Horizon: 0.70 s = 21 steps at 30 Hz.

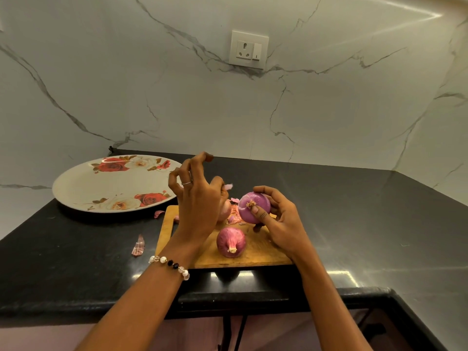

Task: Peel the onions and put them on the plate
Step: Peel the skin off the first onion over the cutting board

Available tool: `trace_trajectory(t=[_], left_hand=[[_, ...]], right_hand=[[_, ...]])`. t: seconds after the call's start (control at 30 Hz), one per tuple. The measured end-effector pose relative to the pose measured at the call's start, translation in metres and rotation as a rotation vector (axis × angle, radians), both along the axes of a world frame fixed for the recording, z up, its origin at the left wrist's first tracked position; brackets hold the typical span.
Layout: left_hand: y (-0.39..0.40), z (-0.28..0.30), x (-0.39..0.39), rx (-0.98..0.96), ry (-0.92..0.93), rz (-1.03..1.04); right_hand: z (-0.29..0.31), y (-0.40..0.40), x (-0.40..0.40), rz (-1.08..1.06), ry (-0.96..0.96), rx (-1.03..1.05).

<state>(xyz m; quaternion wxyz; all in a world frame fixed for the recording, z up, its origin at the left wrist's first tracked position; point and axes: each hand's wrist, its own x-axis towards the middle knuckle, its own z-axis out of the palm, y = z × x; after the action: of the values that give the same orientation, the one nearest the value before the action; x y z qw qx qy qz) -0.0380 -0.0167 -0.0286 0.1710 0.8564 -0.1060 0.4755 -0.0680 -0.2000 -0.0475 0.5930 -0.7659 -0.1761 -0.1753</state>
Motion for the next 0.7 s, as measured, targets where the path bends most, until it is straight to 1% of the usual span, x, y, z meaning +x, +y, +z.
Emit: trace_trajectory(t=[0.07, 0.13, 0.23, 0.33, 0.43, 0.5, 0.7], left_hand=[[0.005, 0.002, 0.003, -0.111, -0.01, 0.012], [0.007, 0.001, 0.005, -0.148, 0.001, -0.03], [0.004, -0.003, 0.006, -0.074, 0.014, -0.13], [0.001, -0.003, 0.006, -0.047, 0.04, -0.227], [-0.001, -0.005, 0.004, -0.024, 0.047, -0.238], [-0.002, -0.006, 0.005, -0.015, 0.055, -0.229], [-0.003, -0.009, 0.008, -0.009, 0.077, -0.251]], right_hand=[[0.0, 0.0, 0.0, -0.005, 0.011, 0.0], [-0.001, -0.002, 0.001, -0.022, 0.004, 0.011], [-0.001, -0.003, 0.003, -0.074, -0.026, 0.026], [0.002, -0.003, 0.002, -0.112, 0.003, 0.141], [0.006, -0.005, 0.001, -0.132, 0.08, 0.289], [0.005, -0.006, 0.002, -0.138, 0.116, 0.335], [0.004, -0.006, 0.0, -0.112, 0.164, 0.333]])
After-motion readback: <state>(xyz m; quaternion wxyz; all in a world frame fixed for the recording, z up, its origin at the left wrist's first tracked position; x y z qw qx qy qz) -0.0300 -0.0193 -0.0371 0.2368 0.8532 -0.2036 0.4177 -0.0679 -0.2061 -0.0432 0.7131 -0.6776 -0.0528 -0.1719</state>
